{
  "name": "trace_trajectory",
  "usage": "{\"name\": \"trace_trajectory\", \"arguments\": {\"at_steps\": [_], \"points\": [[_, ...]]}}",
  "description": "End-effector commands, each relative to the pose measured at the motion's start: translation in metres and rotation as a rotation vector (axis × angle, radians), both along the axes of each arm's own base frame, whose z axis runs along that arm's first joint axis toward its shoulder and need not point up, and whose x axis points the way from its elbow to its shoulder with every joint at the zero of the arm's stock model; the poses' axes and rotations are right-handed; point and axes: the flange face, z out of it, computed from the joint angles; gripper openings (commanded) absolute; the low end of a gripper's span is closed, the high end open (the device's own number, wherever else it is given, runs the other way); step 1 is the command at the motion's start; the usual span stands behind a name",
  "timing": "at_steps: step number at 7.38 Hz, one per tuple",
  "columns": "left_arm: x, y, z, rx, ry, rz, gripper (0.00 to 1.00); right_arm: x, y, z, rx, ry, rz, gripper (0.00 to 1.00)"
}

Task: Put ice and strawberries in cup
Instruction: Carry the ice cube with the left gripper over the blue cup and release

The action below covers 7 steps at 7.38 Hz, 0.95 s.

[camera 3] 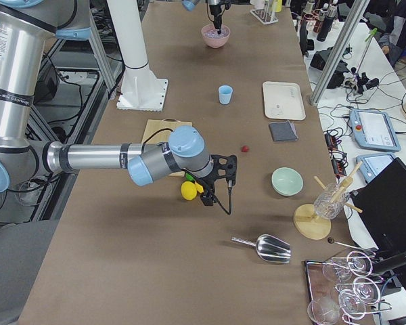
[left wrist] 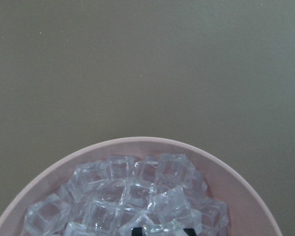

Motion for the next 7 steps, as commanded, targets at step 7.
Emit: {"name": "trace_trajectory", "arguments": {"at_steps": [7], "points": [[0.157,-0.071,-0.240,-0.150,0.319,-0.125,0.00,0.000,0.000,0.000,0.001,-0.001,-0.002,1.00]]}}
